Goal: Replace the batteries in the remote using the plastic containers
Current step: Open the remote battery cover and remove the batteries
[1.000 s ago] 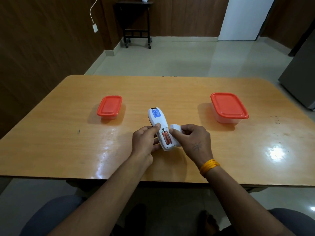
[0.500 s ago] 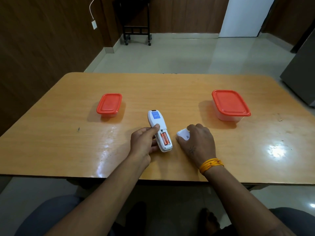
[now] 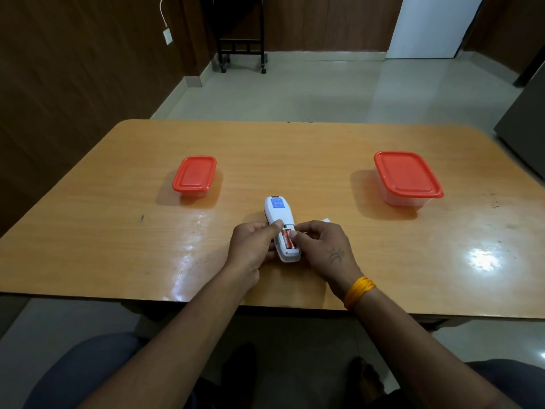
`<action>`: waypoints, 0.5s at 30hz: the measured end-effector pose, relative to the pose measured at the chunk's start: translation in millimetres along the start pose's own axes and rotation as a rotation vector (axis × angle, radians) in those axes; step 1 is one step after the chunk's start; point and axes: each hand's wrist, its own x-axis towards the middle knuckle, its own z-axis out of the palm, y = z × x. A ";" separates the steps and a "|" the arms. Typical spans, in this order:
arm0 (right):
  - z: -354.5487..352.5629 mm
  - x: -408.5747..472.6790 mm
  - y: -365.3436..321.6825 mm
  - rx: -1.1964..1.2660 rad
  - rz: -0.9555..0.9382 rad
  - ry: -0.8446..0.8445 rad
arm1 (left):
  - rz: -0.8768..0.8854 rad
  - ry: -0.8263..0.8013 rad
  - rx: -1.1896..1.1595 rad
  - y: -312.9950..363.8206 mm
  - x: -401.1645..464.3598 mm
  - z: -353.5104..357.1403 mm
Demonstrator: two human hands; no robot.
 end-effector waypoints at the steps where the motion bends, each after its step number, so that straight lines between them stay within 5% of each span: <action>1: 1.8 0.0 1.2 0.015 0.008 -0.004 | 0.024 0.000 0.051 -1.4 0.2 -2.9; 15: 17.3 -1.3 -1.4 -0.265 -0.170 0.071 | 0.266 0.108 0.481 -1.8 -0.1 -17.0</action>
